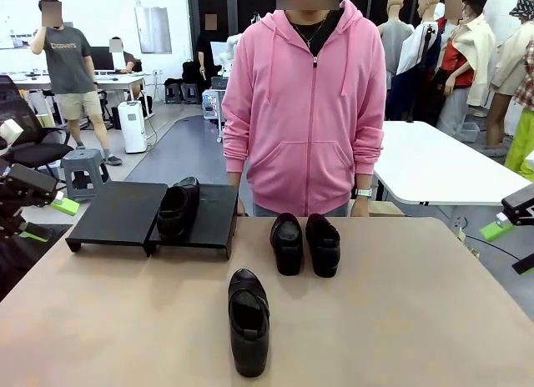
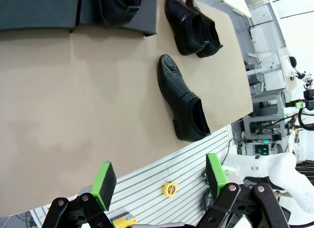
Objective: Organize the shoes by placing them on the stand.
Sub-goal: Place the Shoe from the middle of the table onto the Shoes Stand.
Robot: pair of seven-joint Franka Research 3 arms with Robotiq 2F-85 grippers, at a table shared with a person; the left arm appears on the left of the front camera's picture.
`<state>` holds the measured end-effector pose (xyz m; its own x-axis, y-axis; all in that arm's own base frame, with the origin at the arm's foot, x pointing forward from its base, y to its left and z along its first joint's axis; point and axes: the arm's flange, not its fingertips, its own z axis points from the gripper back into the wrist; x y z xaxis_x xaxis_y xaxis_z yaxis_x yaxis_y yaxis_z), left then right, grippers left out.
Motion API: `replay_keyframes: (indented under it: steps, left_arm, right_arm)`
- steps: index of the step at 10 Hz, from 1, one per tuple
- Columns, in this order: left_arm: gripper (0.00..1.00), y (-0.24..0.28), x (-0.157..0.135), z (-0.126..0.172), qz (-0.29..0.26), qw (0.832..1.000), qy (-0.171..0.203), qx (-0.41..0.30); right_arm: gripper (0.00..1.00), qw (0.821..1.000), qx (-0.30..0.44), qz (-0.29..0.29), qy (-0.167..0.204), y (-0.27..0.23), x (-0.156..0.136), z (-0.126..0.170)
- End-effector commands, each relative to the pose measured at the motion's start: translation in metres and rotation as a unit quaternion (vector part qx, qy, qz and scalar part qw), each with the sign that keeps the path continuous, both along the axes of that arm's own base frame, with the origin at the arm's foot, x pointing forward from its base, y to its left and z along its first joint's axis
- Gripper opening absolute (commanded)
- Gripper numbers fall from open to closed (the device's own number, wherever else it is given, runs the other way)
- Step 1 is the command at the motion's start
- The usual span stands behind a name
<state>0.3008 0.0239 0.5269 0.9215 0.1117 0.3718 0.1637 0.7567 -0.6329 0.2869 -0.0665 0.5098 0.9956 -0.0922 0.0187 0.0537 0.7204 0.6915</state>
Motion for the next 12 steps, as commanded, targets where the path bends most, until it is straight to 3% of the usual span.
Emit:
replay_keyframes:
  steps: [1,9,10,12]
  left_arm:
    - [0.95,0.002,0.000,0.000,-0.007,1.000,-0.004,0.001]
    - [0.95,0.000,0.000,0.000,0.000,1.000,0.000,0.000]
    - [0.95,-0.056,-0.031,0.003,-0.014,0.999,0.020,0.030]
    - [0.95,-0.191,-0.055,0.009,-0.026,0.980,0.058,0.191]
  right_arm:
    - [1.00,1.000,0.007,0.004,-0.005,-0.001,0.002,0.003]
    - [1.00,1.000,0.007,0.004,-0.005,-0.001,0.002,0.003]
    - [1.00,1.000,0.007,0.004,-0.005,-0.001,0.002,0.003]
    - [1.00,1.000,0.007,0.004,-0.005,-0.001,0.002,0.003]
